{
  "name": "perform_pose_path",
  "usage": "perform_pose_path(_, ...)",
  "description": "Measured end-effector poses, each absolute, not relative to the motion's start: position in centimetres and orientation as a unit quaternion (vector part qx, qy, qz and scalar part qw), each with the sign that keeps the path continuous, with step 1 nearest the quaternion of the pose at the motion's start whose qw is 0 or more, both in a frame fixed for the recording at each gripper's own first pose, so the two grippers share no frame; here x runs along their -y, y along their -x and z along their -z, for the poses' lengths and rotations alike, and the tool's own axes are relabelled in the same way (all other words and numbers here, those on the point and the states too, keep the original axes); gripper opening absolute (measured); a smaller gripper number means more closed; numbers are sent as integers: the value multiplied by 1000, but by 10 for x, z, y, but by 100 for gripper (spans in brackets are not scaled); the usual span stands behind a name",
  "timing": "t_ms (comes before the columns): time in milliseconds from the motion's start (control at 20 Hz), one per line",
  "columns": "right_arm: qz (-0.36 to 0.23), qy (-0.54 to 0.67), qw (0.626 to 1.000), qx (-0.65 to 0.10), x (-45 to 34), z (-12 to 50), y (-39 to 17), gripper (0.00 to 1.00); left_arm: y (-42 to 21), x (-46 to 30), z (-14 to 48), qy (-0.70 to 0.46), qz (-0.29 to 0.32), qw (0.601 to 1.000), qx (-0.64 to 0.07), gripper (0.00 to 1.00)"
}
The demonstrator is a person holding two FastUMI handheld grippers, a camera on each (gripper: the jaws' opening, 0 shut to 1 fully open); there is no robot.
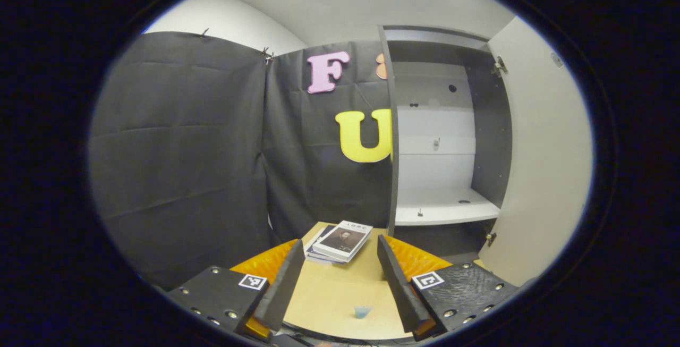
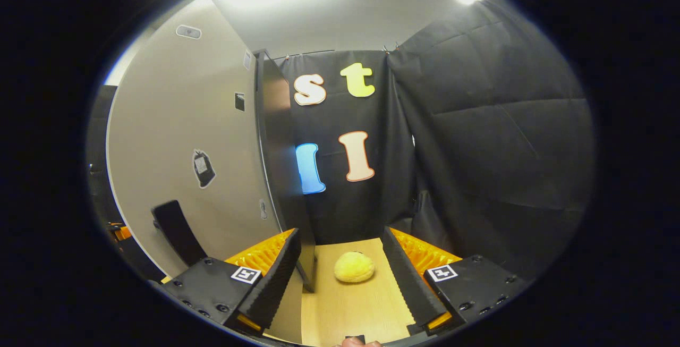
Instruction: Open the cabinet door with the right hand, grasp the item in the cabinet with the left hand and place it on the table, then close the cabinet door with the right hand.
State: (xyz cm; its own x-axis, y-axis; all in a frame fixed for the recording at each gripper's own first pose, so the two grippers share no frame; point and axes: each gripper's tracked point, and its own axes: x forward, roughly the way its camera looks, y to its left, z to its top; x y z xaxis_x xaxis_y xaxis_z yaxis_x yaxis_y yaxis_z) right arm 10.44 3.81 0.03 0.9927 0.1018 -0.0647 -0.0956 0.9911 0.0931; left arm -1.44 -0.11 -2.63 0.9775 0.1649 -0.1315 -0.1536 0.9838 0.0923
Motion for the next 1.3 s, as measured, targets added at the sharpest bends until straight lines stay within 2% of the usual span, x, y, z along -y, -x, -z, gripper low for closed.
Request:
perform_pose_path(150, -60, -25, 997, -38, -61, -3, -97, 92, -5, 6, 33, -21, -58, 995, -74, 84)
perform_pose_path(200, -63, -19, 997, -40, -67, -2, -93, 98, -11, 6, 33, -16, -50, 996, -74, 84)
perform_pose_path(250, -69, -13, 997, -43, -76, -1, -89, 98, -17, 2, 33, -17, -46, 996, -74, 84)
perform_pose_path(350, -56, 0, 998, -42, -75, 1, -85, 98, -25, -6, 33, -25, -40, 996, -75, 84)
perform_pose_path(400, -46, -3, 998, -42, -74, 0, -82, 92, -29, -8, 32, -23, -37, 996, -74, 84)
perform_pose_path(450, -40, -11, 998, -44, -75, 2, -81, 96, -33, -10, 34, -16, -33, 996, -78, 84)
perform_pose_path(600, -35, -12, 998, -44, -86, -3, -79, 91, -41, -23, 34, 5, -30, 996, -80, 84)
perform_pose_path(650, -36, -4, 998, -45, -91, -3, -81, 95, -43, -28, 35, 6, -31, 996, -82, 84)
perform_pose_path(1050, -91, -44, 993, -69, -152, 6, -83, 95, -54, -69, 38, 2, -49, 995, -83, 83)
perform_pose_path(1300, -105, -20, 992, -60, -180, -3, -82, 95, -63, -85, 37, -30, -43, 995, -79, 83)
